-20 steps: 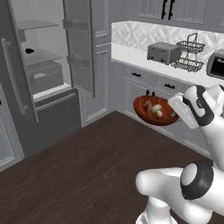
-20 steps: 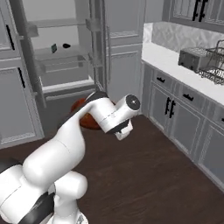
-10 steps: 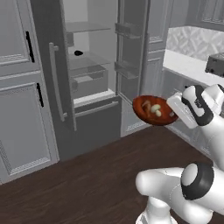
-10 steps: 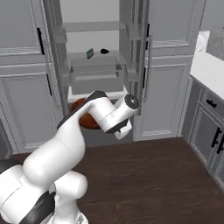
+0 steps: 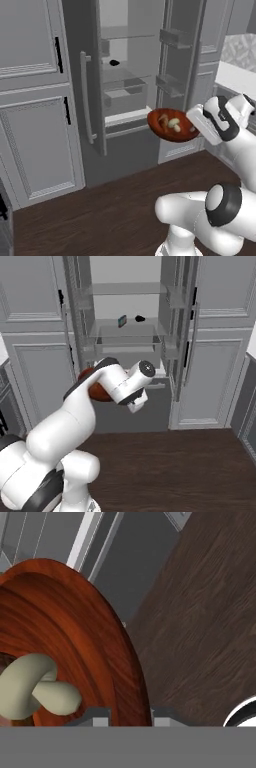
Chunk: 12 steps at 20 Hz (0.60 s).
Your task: Pick the chicken drumstick and mushroom from their plates and place them in the bowl. Then put the bowl in the fridge.
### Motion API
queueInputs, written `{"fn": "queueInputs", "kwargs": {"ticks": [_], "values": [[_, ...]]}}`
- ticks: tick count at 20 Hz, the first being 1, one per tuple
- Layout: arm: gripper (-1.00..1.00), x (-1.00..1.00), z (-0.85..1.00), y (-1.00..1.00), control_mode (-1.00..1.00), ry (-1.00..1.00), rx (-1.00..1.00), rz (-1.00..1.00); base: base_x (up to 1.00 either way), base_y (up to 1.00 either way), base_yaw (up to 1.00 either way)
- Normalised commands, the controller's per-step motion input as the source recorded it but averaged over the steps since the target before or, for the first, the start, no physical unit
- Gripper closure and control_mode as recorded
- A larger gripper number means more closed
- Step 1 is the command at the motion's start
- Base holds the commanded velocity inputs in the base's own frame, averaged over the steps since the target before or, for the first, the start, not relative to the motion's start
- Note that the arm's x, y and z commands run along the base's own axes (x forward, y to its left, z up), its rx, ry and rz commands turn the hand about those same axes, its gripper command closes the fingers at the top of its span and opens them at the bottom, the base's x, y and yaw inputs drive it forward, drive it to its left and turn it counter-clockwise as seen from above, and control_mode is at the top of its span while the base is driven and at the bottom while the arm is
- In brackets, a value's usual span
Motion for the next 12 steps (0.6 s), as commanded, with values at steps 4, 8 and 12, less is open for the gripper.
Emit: {"fn": "queueInputs", "kwargs": {"ticks": [4,8,12], "values": [[1.00,0.00,0.00,0.00,1.00,0.00,0.00,0.00,0.28,-0.55,0.16],[1.00,0.00,0.00,0.00,1.00,0.00,0.00,0.00,0.53,-0.35,0.14],[1.00,0.00,0.00,0.00,1.00,0.00,0.00,0.00,0.99,0.00,0.00]]}}
